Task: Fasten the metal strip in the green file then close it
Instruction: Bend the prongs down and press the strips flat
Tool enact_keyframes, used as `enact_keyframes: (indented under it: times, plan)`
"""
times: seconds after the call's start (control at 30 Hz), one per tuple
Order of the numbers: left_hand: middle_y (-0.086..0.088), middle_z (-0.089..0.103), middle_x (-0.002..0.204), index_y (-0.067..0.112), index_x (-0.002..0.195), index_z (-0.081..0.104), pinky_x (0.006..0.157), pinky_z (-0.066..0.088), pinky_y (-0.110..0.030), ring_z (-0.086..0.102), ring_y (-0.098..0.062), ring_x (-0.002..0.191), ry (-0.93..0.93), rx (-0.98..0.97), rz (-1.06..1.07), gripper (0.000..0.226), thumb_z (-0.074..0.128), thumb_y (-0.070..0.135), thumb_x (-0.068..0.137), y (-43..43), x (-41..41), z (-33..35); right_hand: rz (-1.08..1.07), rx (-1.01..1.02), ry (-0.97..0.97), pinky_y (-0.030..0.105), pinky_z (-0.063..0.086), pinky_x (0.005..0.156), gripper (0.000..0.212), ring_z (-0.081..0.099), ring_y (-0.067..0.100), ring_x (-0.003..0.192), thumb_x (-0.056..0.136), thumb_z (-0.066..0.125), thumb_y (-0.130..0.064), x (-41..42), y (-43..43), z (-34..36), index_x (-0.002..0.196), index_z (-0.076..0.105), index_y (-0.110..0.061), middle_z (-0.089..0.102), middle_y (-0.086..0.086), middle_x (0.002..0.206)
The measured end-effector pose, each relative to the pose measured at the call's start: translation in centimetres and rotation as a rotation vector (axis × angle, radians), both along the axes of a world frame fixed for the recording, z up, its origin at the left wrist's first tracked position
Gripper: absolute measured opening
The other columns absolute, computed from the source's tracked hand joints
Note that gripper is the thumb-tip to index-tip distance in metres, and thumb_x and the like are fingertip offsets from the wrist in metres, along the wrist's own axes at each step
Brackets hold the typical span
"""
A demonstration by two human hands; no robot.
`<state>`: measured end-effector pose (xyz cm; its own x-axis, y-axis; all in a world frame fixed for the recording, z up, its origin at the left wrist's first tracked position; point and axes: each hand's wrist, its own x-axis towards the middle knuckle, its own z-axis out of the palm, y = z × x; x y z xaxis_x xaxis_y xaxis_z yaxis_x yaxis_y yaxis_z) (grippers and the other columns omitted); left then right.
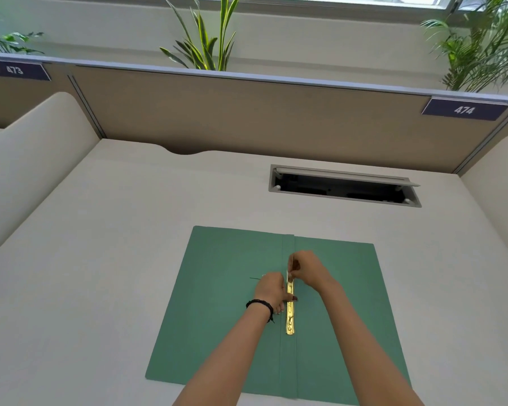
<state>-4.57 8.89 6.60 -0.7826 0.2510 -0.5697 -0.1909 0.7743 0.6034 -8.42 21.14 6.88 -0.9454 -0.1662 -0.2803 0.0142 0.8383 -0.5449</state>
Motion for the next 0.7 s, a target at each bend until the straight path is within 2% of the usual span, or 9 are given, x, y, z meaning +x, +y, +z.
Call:
enact_keyframes:
  times: [0.1, 0.23, 0.47, 0.57, 0.7]
  plan:
    - [-0.031, 0.071, 0.091, 0.008, 0.053, 0.046, 0.060, 0.054, -0.028, 0.055, -0.017, 0.045, -0.027, -0.004, -0.011, 0.040, 0.068, 0.021, 0.084, 0.1, 0.0, 0.2, -0.024, 0.008, -0.012, 0.038, 0.055, 0.072, 0.010, 0.068, 0.030, 0.077, 0.070, 0.063, 0.011, -0.3, 0.2, 0.0, 0.075, 0.067, 0.004, 0.073, 0.021, 0.080]
    - [-0.031, 0.071, 0.093, 0.008, 0.054, 0.044, 0.056, 0.051, -0.025, 0.053, -0.015, 0.043, -0.047, 0.004, 0.000, 0.041, 0.068, 0.021, 0.085, 0.1, 0.0, 0.2, -0.009, -0.033, 0.013, 0.038, 0.057, 0.072, 0.009, 0.069, 0.029, 0.074, 0.072, 0.062, 0.012, -0.2, 0.2, -0.7, 0.071, 0.066, 0.004, 0.072, 0.021, 0.078]
    - [-0.030, 0.072, 0.091, 0.009, 0.055, 0.045, 0.062, 0.055, -0.029, 0.063, -0.026, 0.052, -0.034, 0.012, -0.001, 0.039, 0.068, 0.022, 0.084, 0.0, 0.0, -0.1, -0.065, -0.114, 0.070, 0.037, 0.055, 0.069, 0.010, 0.063, 0.021, 0.066, 0.072, 0.064, 0.010, 0.6, 0.0, -1.6, 0.067, 0.065, 0.000, 0.070, 0.017, 0.074]
    - [-0.028, 0.073, 0.089, 0.012, 0.055, 0.046, 0.054, 0.049, -0.023, 0.056, -0.014, 0.043, -0.023, 0.039, 0.004, 0.038, 0.069, 0.022, 0.084, -0.1, 0.1, -0.3, -0.214, -0.219, 0.116, 0.027, 0.050, 0.060, 0.020, 0.057, 0.013, 0.059, 0.071, 0.068, 0.007, 1.6, 0.3, -2.4, 0.061, 0.060, -0.008, 0.063, 0.007, 0.064]
    - [-0.027, 0.073, 0.088, 0.011, 0.055, 0.048, 0.054, 0.049, -0.021, 0.055, -0.013, 0.044, -0.013, 0.068, 0.013, 0.036, 0.069, 0.022, 0.083, -0.3, 0.2, -0.4, -0.479, -0.434, 0.122, 0.006, 0.044, 0.050, 0.030, 0.056, 0.005, 0.054, 0.067, 0.077, 0.002, 2.6, 0.8, -3.7, 0.053, 0.059, -0.018, 0.061, -0.005, 0.056]
